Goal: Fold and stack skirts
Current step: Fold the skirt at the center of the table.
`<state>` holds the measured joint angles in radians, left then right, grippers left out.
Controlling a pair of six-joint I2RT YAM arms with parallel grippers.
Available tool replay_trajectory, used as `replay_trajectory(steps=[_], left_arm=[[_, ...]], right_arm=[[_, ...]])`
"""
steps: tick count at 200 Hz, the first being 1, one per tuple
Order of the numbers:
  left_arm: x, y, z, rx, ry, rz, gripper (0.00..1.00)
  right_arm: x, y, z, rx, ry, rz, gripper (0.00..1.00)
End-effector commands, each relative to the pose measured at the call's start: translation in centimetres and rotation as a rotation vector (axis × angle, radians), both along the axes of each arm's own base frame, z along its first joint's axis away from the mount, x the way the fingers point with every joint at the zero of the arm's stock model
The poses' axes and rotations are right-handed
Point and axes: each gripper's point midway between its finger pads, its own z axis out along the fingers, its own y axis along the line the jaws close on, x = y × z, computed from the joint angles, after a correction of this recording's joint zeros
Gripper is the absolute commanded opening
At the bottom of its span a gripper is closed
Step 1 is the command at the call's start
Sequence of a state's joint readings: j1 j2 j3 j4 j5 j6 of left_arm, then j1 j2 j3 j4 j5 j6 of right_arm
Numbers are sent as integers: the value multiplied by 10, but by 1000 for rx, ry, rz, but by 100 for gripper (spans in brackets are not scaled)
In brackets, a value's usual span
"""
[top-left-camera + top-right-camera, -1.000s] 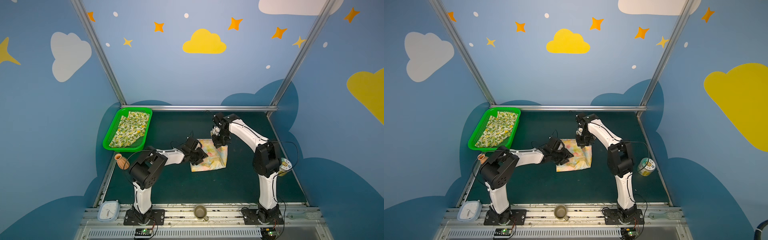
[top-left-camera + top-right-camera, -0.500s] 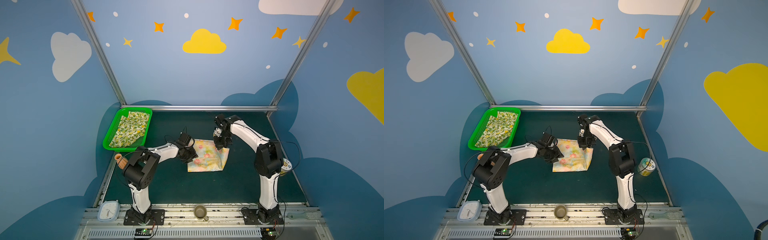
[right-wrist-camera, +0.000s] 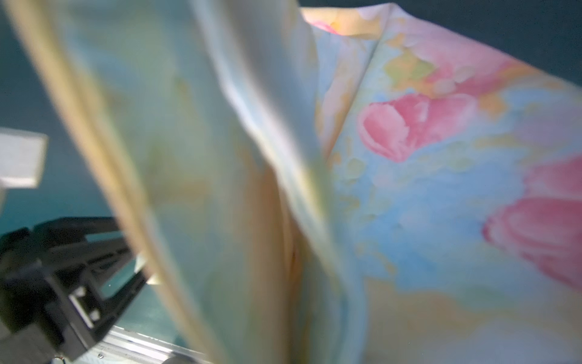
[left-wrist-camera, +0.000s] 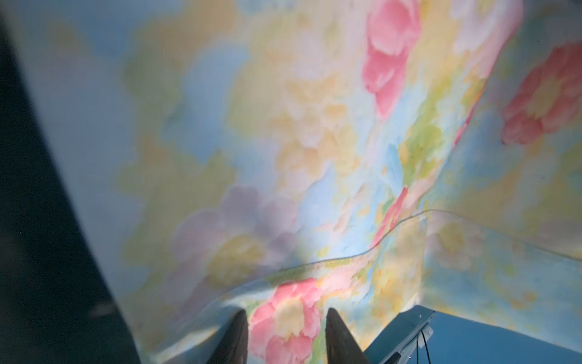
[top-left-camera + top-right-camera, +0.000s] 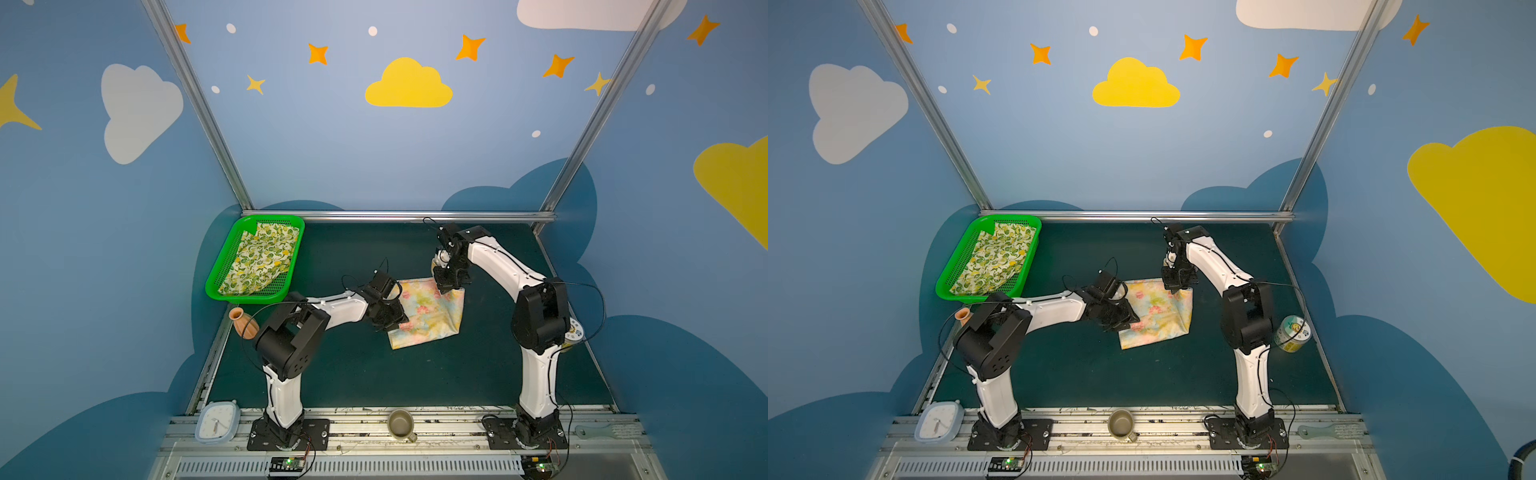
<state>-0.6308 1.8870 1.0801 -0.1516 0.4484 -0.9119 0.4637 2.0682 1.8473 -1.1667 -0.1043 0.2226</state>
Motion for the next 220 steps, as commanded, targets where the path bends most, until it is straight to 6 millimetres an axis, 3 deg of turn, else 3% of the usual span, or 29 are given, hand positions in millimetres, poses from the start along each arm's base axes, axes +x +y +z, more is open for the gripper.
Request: replay_trajectory(steps=[1,34,79,141,220], left_arm=[[-28,-2,-38,29,137,35,41],[-35,-22,-44,-33,162,75,40],[-42,-41,-54,-99,184,111,40],[-47,-46,-61,-110,179,117,40],[-50,-55,-66,-117,171,107,40]], right_arm=[[9,-4,0,-26,-20,20,0],[9,-10,1,-72,-32,31,0],[-10,-4,0,-60,-16,26,0],[-30,12,-1,4,-3,-11,0],[-46,28,-20,35,6,-26,0]])
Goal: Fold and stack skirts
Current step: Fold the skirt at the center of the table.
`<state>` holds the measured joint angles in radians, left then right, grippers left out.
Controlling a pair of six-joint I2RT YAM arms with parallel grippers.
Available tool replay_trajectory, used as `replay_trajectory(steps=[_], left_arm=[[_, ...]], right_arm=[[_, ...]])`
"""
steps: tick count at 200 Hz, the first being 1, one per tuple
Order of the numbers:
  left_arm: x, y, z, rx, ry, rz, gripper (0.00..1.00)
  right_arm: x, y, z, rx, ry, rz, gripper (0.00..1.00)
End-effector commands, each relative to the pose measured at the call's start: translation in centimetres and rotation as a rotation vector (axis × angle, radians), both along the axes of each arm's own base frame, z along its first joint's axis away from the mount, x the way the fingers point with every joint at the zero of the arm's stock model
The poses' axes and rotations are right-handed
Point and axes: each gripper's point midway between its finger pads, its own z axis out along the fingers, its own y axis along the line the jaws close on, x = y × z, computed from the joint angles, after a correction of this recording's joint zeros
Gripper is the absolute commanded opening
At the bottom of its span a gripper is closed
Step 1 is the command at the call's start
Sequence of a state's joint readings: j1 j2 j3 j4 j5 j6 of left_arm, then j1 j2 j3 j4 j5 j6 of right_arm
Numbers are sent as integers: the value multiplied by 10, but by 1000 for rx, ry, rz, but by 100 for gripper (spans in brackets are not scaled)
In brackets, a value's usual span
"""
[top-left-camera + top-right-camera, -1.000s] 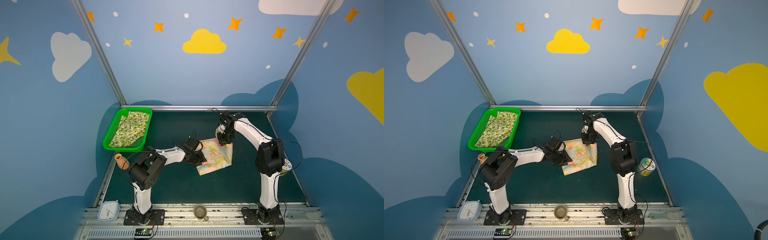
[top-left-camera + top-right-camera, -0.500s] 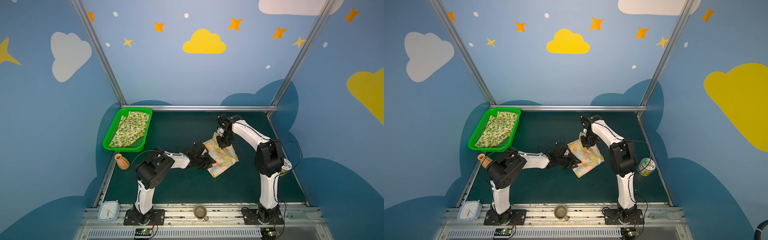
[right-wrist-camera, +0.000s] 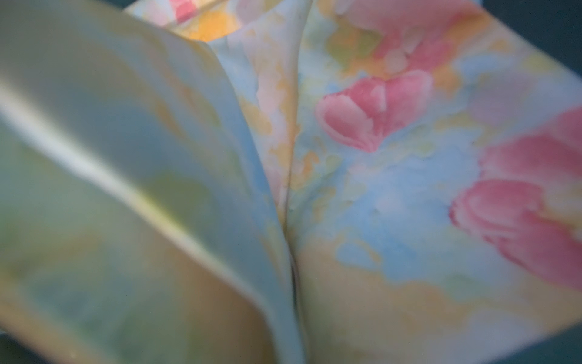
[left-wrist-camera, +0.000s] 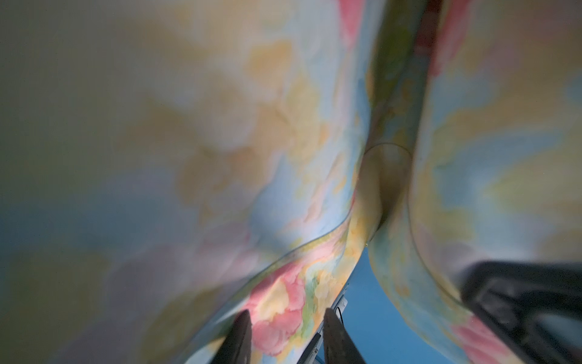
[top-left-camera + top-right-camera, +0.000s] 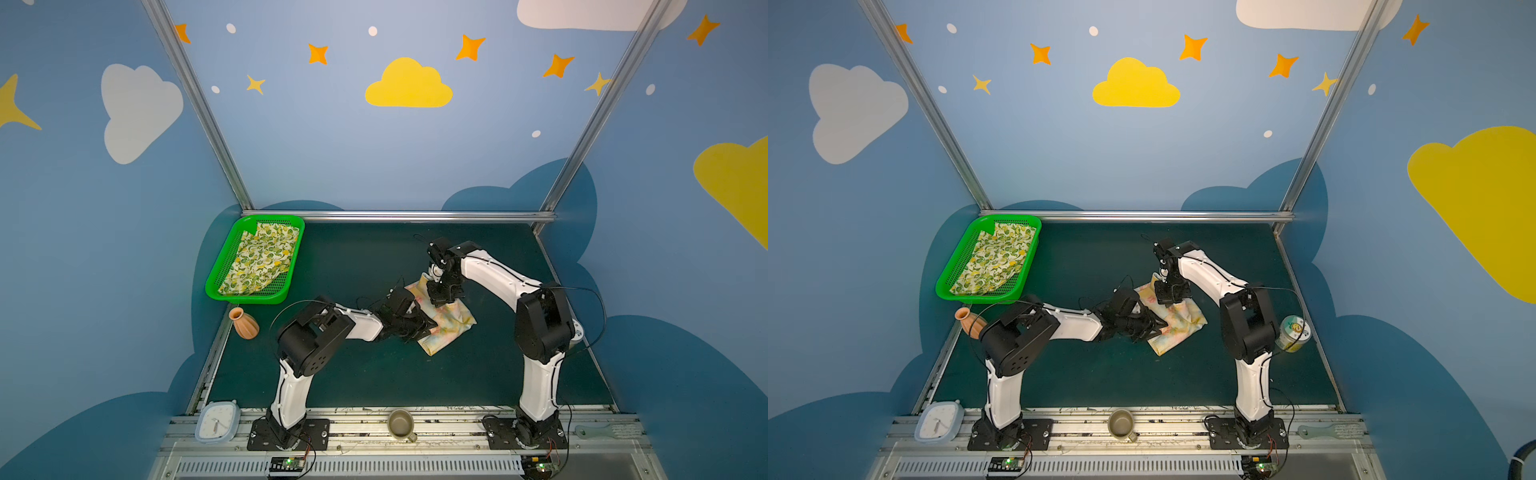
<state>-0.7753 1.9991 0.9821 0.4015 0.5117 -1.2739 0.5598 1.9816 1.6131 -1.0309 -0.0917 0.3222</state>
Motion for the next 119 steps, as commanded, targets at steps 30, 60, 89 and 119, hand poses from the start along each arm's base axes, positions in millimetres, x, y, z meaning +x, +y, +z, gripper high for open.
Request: replay_trajectory(steps=[30,60,89,119], left_arm=[[-31,27,-60,188,144,5,39],[-29,28,-42,192,127,2,39],[-25,35,-19,256,67,-27,40],[-23,48,-6,346,14,-64,41]], right_arm=[[-4,11,6,69,-23,-37,0],[-2,14,11,91,-27,-55,0],[0,17,15,117,-32,-56,0],[0,21,15,144,-32,-57,0]])
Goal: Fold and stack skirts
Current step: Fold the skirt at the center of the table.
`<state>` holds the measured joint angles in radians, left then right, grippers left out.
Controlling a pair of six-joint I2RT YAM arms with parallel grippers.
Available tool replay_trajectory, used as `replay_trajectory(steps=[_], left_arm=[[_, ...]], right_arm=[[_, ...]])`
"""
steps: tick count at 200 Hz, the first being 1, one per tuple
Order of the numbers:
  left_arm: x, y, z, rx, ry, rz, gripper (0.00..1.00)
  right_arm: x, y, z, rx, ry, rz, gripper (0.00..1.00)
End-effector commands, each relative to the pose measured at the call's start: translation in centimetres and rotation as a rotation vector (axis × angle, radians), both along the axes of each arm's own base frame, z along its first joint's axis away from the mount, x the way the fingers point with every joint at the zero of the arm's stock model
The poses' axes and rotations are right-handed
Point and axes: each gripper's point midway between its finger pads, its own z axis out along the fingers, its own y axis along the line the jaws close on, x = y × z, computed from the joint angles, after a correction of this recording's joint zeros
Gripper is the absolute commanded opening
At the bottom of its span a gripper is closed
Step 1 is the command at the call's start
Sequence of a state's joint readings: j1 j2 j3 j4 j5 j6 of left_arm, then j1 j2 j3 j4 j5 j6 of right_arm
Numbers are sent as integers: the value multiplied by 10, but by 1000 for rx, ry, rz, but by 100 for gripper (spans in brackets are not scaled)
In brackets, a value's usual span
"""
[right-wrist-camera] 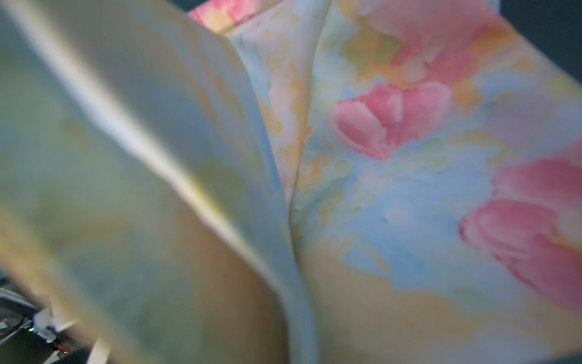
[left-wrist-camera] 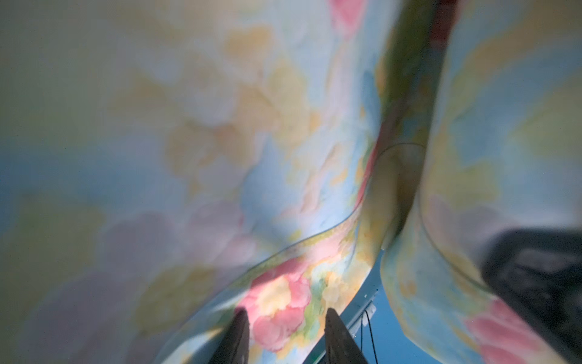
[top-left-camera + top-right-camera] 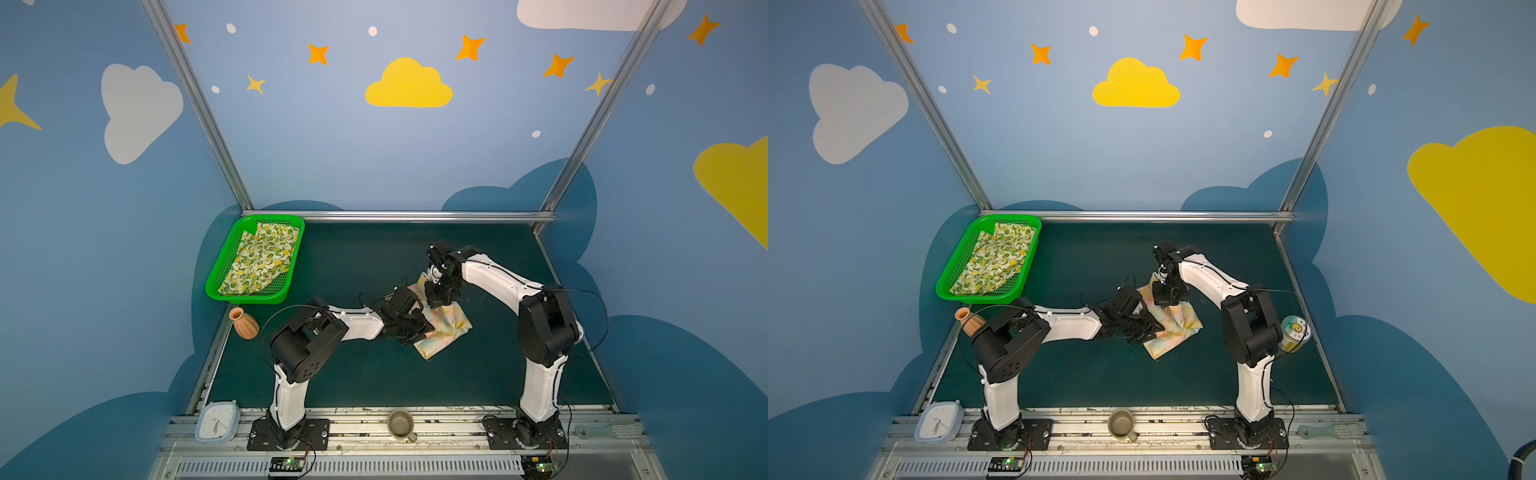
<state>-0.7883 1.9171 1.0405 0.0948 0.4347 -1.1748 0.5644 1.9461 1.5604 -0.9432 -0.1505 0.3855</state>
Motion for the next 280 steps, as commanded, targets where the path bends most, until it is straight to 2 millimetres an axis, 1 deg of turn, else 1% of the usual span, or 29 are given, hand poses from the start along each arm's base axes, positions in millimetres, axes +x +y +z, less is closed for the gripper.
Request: replay_trajectory(steps=[1,27,47,68,123,148,169,183,195,228,251,280], left_arm=[[-12,30,-9,174,9,-42,41],[-10,44,-4,209,-6,-60,41],[-10,58,-6,245,-14,-64,40],[-11,66,-9,275,-30,-87,40],[-16,47,-22,247,-27,-130,39],[-20,42,-28,246,-9,-136,38],[-23,36,-28,230,-8,-143,38],[-26,34,-32,236,-3,-159,38],[-29,35,-35,245,9,-159,37],[-32,35,-38,237,14,-157,37],[-36,36,-44,250,26,-168,37],[-40,36,-44,239,35,-164,37]], right_arm=[[0,7,12,57,-17,-7,0],[-1,7,10,61,-13,-13,0],[-1,5,11,58,-17,-11,0],[0,2,12,51,-22,-10,0],[-3,4,21,61,-32,0,0],[-6,6,27,68,-34,-3,0],[-9,9,32,80,-24,-7,0],[-12,15,33,101,-17,-6,0],[-14,17,31,102,-8,-12,0],[-22,29,27,125,16,-10,0],[-28,35,21,135,29,-16,0],[-32,42,14,157,47,-25,0]])
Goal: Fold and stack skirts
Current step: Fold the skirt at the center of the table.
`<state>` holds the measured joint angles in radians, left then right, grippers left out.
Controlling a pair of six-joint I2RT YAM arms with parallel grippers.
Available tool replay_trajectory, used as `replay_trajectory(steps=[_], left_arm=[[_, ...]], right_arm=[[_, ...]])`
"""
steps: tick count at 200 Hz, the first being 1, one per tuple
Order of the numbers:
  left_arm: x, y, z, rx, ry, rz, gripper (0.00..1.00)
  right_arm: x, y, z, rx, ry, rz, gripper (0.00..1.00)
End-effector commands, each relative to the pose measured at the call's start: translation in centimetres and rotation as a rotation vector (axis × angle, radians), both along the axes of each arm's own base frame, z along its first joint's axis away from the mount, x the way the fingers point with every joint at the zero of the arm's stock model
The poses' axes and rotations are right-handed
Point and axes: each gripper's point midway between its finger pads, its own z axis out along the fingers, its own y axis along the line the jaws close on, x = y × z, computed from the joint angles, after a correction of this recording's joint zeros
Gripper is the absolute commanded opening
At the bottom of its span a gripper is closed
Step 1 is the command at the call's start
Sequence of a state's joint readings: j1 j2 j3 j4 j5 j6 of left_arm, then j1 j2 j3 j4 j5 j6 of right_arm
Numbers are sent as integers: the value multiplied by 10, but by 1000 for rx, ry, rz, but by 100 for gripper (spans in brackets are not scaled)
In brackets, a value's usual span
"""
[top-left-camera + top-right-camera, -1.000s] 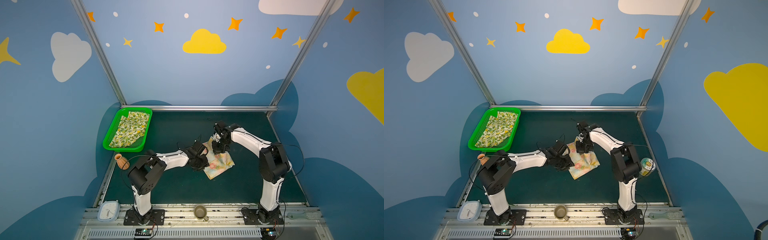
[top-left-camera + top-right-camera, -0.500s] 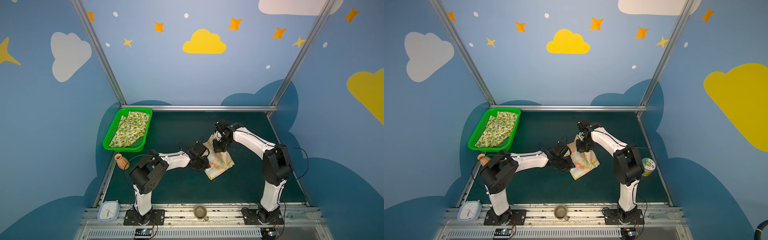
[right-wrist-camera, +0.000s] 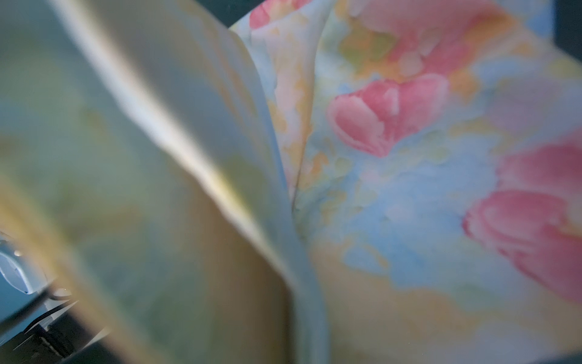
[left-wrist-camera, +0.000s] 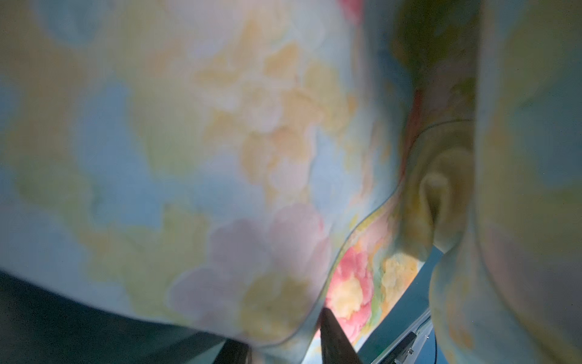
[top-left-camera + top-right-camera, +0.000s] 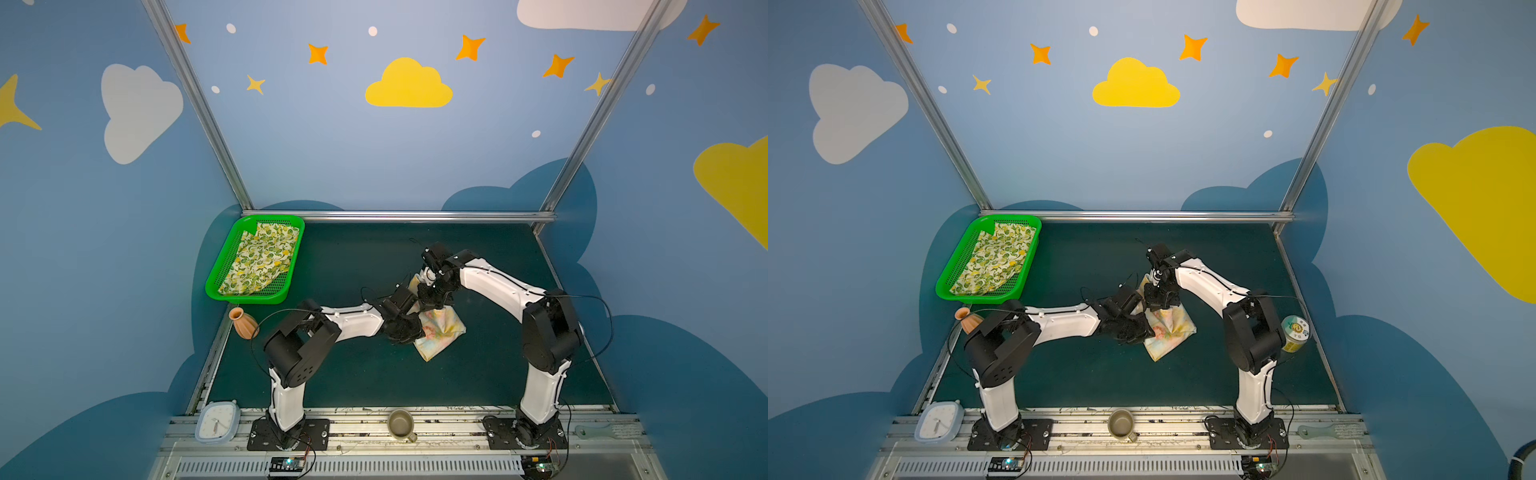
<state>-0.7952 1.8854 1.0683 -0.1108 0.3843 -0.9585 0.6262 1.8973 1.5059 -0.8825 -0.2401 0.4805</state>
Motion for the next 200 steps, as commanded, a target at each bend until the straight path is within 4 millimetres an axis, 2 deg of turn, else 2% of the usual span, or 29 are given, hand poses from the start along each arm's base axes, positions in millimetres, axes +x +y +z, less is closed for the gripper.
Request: replay_trajectory(steps=[1,46,77,130,172,200], left_arm=[[-25,14,-37,86,95,-15,37],[-26,16,-32,79,85,0,37],[-29,17,-20,68,75,-9,39],[-35,33,5,77,41,-4,43],[-27,50,11,97,6,44,42],[-17,51,12,95,-6,62,41]], right_arm=[[-8,10,4,51,16,-12,0],[-10,15,-12,59,43,-35,0],[-9,14,-21,55,39,-54,0],[-9,15,-37,55,53,-79,0],[-8,14,-45,43,42,-85,0],[-9,15,-44,45,32,-85,0]])
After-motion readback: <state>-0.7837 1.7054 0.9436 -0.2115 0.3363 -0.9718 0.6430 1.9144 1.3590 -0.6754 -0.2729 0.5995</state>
